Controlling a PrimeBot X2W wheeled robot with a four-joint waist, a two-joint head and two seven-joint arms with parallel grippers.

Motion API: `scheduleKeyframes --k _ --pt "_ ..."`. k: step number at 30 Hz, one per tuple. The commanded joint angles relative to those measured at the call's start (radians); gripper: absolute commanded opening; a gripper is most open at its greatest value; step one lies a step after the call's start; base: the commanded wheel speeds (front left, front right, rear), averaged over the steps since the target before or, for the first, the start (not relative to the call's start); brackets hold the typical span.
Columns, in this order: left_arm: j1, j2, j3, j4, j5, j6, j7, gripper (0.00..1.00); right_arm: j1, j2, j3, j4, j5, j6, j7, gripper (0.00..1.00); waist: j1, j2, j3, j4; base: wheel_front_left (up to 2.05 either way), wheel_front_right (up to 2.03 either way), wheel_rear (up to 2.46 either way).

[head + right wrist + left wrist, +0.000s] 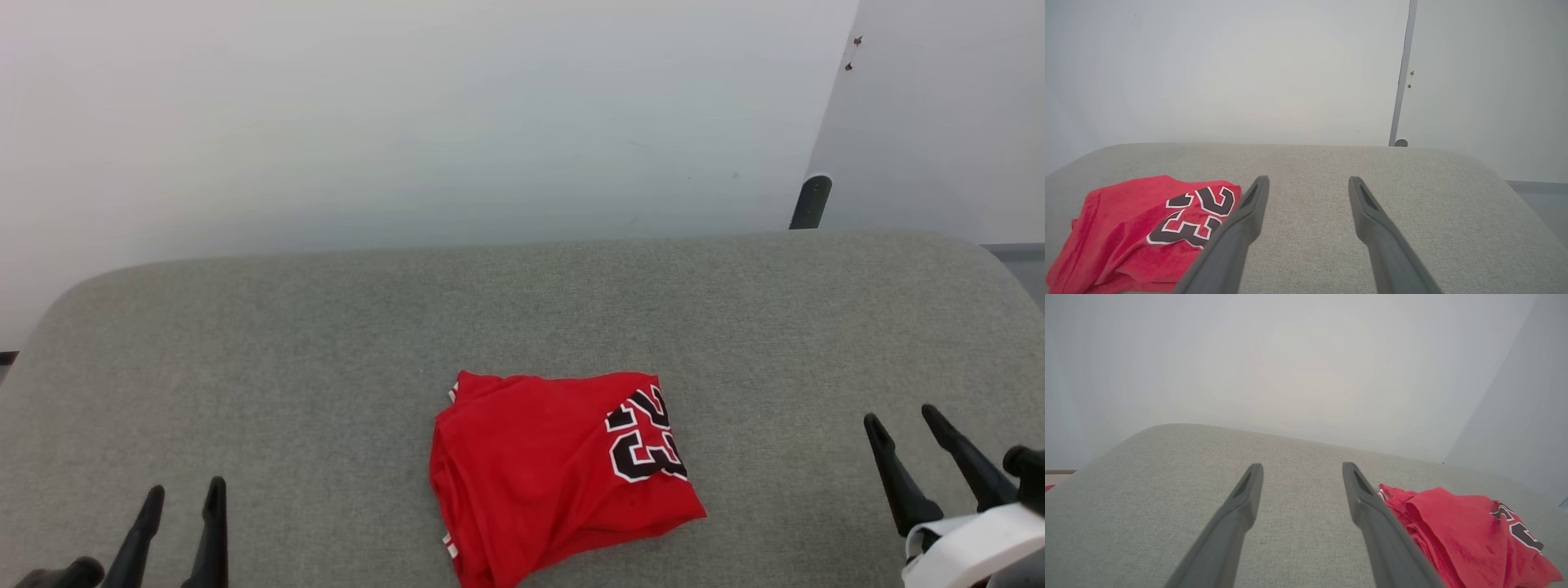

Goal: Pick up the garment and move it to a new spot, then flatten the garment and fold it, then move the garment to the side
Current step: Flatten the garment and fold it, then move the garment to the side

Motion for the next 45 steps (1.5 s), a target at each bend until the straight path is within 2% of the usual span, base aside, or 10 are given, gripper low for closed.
scheduleKeyframes --k 1,19,26,31,45 --pt "0.011 -0.002 0.006 -0.002 0.007 -0.006 0.001 1.00 0.017 0.006 -0.007 -0.003 -0.009 -0.001 -0.008 1.00 0.0000 0.0000 0.000 0.000 0.00 0.00 0.00" --pt "0.021 -0.021 0.037 -0.008 0.046 -0.019 0.001 1.00 0.044 0.017 -0.009 -0.004 -0.023 -0.001 -0.001 1.00 0.0000 0.0000 -0.002 0.009 0.00 0.00 0.00" --pt "0.016 -0.026 0.042 -0.006 0.046 -0.010 0.001 1.00 0.036 0.020 0.000 -0.001 -0.008 -0.001 0.021 1.00 0.0000 0.0000 0.000 0.037 0.00 0.00 0.00" --pt "0.016 -0.033 0.039 -0.013 0.033 -0.010 0.005 1.00 0.003 0.024 0.014 0.012 0.022 -0.001 0.099 1.00 0.0000 0.0000 0.011 0.080 0.00 0.00 0.00" --pt "-0.005 -0.056 -0.026 -0.024 0.043 -0.005 0.029 1.00 -0.106 0.017 0.094 0.084 0.092 -0.001 0.400 1.00 0.0000 0.0000 0.064 0.257 0.00 0.00 0.00"
